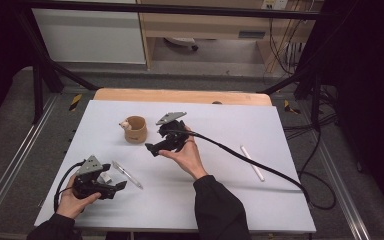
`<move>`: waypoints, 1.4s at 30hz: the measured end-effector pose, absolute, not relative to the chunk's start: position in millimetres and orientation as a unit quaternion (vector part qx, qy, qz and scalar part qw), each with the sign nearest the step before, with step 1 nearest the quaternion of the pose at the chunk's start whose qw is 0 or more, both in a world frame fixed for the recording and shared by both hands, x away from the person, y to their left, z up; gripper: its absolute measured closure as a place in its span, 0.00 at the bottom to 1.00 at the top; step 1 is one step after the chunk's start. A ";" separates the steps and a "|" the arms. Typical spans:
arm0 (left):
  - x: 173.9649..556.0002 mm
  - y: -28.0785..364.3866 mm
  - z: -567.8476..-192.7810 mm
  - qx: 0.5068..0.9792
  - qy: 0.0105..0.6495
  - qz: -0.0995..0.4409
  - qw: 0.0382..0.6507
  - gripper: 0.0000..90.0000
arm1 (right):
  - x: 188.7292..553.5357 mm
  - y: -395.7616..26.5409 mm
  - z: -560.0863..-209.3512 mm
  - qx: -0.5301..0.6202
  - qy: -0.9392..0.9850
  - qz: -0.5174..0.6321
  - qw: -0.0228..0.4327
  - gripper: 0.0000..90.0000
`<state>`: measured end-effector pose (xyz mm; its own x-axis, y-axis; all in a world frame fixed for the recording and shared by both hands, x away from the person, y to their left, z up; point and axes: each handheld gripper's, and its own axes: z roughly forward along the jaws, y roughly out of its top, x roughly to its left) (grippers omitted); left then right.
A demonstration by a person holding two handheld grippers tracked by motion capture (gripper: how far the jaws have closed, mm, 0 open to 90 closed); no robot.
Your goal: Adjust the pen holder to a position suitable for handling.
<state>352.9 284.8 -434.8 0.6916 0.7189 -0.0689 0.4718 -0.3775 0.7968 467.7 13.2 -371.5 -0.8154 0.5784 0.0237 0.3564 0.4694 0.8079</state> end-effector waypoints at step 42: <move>353.9 285.0 -435.8 0.819 0.361 0.143 0.422 0.09 | 525.1 98.8 -404.9 0.216 0.873 0.420 0.119 0.45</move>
<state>353.9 285.0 -435.8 0.6990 0.7116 -0.0709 0.4710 -0.3835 0.7944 525.1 98.8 -404.9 -0.8779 0.4781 -0.0265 0.2774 0.5528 0.7858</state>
